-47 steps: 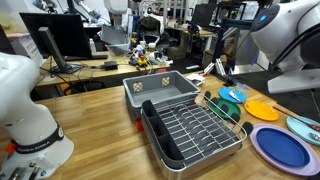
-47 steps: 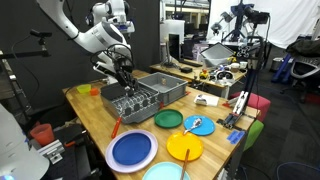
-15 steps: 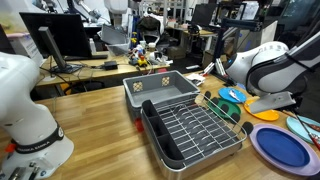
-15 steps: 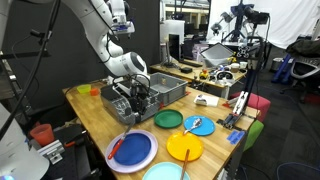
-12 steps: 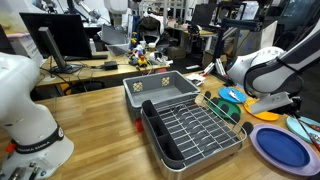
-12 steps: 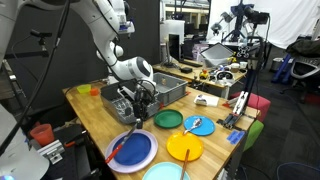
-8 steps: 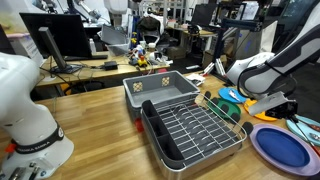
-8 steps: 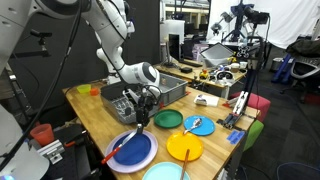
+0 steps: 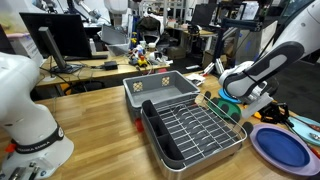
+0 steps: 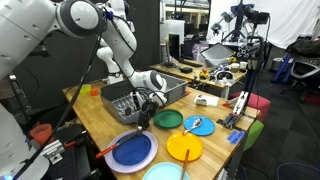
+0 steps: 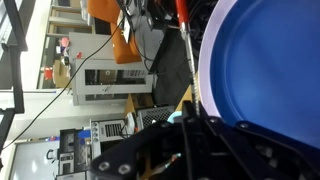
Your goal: Remove the red butter knife from the dishrack and place it on top of the dark blue plate
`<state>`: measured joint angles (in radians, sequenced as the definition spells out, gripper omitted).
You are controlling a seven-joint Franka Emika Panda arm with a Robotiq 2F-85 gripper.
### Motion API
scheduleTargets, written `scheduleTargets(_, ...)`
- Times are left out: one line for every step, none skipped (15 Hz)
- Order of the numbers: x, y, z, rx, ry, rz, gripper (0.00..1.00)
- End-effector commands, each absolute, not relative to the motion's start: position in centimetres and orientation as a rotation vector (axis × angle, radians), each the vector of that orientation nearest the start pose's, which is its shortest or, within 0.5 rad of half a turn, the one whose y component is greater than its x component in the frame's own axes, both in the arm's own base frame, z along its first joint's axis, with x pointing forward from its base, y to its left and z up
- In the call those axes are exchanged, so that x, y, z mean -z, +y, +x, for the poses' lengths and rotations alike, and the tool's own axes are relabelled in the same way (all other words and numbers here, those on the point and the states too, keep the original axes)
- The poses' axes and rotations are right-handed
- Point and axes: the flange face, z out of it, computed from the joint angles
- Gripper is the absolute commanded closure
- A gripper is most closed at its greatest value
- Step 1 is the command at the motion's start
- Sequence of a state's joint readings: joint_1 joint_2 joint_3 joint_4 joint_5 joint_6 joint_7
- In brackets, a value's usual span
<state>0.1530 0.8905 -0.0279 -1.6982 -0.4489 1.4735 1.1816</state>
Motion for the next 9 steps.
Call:
scheduleTargets(-5.1, 1.1, 53.5, 0.813, -0.768, 1.831, 0.99)
scheduleTargets(-4.6, 1.0, 53.6, 0.837, -0.753, 1.836, 0.99)
scheduleTargets(-4.1, 0.9, 53.8, 0.859, -0.744, 1.837, 0.99)
scheduleTargets(-3.7, 0.7, 53.9, 0.878, -0.741, 1.831, 0.99)
scheduleTargets(-3.3, 0.6, 54.0, 0.894, -0.739, 1.826, 0.99)
scheduleTargets(-3.0, 0.5, 54.0, 0.908, -0.738, 1.822, 0.99)
scheduleTargets(-2.7, 0.4, 54.1, 0.918, -0.739, 1.814, 0.99)
scheduleTargets(-2.5, 0.3, 54.2, 0.926, -0.742, 1.808, 0.99)
scheduleTargets(-2.4, 0.2, 54.3, 0.934, -0.746, 1.804, 0.99)
